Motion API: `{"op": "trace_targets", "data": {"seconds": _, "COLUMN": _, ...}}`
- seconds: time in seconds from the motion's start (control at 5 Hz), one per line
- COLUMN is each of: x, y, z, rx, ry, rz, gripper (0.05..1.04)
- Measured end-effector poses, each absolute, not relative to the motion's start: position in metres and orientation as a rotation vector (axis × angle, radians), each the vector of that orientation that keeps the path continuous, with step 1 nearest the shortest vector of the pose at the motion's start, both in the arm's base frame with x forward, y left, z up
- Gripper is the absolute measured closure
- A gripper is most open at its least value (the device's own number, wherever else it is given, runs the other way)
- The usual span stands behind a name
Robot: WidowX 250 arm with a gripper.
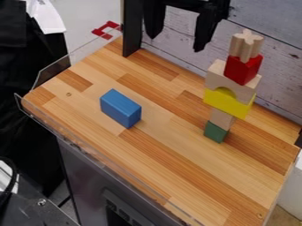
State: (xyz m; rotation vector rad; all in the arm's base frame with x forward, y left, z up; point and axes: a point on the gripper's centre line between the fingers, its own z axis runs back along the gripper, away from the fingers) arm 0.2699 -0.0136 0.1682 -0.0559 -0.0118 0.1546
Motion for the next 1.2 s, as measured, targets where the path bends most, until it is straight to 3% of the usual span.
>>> {"op": "trace_targets", "data": {"seconds": 0.2, "x": 0.268, "y": -0.014, "z": 0.160, "rx": -0.053, "ry": 0.020, "rz": 0.154, "gripper": 0.084}}
{"op": "trace_targets", "data": {"seconds": 0.8, "x": 0.237, "y": -0.068, "z": 0.205, "rx": -0.075, "ry": -0.014, "rz": -0.047, "gripper": 0.084}}
{"op": "trace_targets", "data": {"seconds": 1.2, "x": 0.266, "y": -0.097, "z": 0.181, "rx": -0.041, "ry": 0.069, "rz": -0.085, "gripper": 0.084}}
